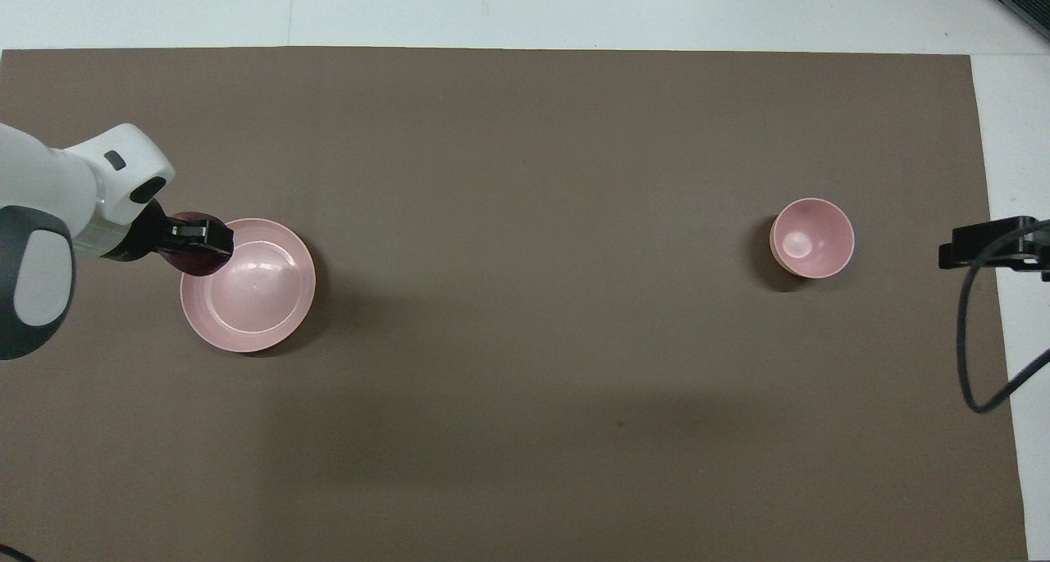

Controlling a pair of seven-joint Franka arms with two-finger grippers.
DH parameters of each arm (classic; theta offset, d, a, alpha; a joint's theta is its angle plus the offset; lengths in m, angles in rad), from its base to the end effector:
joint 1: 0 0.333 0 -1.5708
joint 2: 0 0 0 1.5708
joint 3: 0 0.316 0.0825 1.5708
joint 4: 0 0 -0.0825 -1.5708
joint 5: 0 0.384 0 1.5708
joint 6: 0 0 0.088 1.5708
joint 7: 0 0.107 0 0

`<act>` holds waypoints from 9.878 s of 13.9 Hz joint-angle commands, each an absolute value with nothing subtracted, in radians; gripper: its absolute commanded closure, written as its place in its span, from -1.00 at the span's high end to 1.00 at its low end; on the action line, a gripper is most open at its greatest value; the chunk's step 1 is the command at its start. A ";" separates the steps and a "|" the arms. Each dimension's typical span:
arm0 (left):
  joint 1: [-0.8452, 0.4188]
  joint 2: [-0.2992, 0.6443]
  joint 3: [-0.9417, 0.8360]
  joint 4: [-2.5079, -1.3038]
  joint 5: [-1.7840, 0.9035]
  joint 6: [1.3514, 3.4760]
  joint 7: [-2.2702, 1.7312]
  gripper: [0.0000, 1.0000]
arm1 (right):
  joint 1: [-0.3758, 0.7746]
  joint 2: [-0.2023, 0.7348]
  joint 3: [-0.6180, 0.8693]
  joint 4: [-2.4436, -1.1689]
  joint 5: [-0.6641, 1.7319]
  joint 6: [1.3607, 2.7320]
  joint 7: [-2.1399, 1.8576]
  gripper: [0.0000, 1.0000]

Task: Move apple from plate to bowl
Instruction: 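Close the left gripper on the red apple, then lift the apple with the left gripper while the right gripper reaches inward, then grasp the apple with the right gripper from the left gripper, then open the left gripper while the right gripper pulls the apple away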

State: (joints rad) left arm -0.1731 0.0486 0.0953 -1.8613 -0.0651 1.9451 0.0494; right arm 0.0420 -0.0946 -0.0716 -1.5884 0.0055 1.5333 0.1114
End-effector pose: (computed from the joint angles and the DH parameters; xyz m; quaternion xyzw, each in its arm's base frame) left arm 0.5769 -0.0502 0.4911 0.9981 -0.0523 0.0173 0.0284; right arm 0.5208 -0.0169 0.6636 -0.9973 0.0702 -0.0194 0.0069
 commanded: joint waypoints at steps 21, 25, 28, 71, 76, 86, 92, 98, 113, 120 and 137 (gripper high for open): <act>-0.227 -0.046 0.083 -1.640 -0.077 1.390 0.223 -1.00 | 0.028 -0.101 -0.061 -1.595 0.000 1.536 0.097 1.00; -0.268 -0.040 0.081 -1.641 -0.121 1.425 0.071 -1.00 | 0.028 -0.101 -0.061 -1.594 0.000 1.536 0.097 1.00; -0.296 -0.040 0.081 -1.641 -0.181 1.442 -0.015 -1.00 | 0.028 -0.101 -0.061 -1.595 0.000 1.536 0.097 1.00; -0.350 0.144 -0.032 -1.781 -1.285 1.707 -1.074 -1.00 | 0.028 -0.101 -0.061 -1.595 0.000 1.536 0.097 1.00; -0.356 0.144 -0.034 -1.781 -1.279 1.720 -1.075 -1.00 | 0.028 -0.101 -0.060 -1.594 0.002 1.536 0.104 1.00; -0.356 0.146 -0.034 -1.782 -1.278 1.707 -1.075 -1.00 | 0.078 -0.107 -0.023 -1.617 0.222 1.532 0.098 1.00; -0.353 0.146 -0.037 -1.784 -1.285 1.690 -1.074 -1.00 | 0.121 -0.063 -0.021 -1.703 0.524 1.546 0.032 1.00; -0.350 0.161 -0.043 -1.786 -1.414 1.674 -1.071 -1.00 | 0.184 -0.037 -0.021 -1.836 0.823 1.699 -0.043 1.00; -0.321 0.207 -0.063 -1.795 -1.701 1.574 -1.049 -1.00 | 0.179 -0.051 -0.023 -1.907 1.278 1.675 -0.327 1.00; -0.362 0.198 -0.097 -1.807 -1.724 1.644 -1.005 -1.00 | 0.187 -0.049 -0.023 -1.905 1.316 1.713 -0.330 1.00; -0.350 0.198 -0.095 -1.799 -1.724 1.643 -0.999 1.00 | 0.190 -0.041 -0.021 -1.891 1.304 1.715 -0.290 -1.00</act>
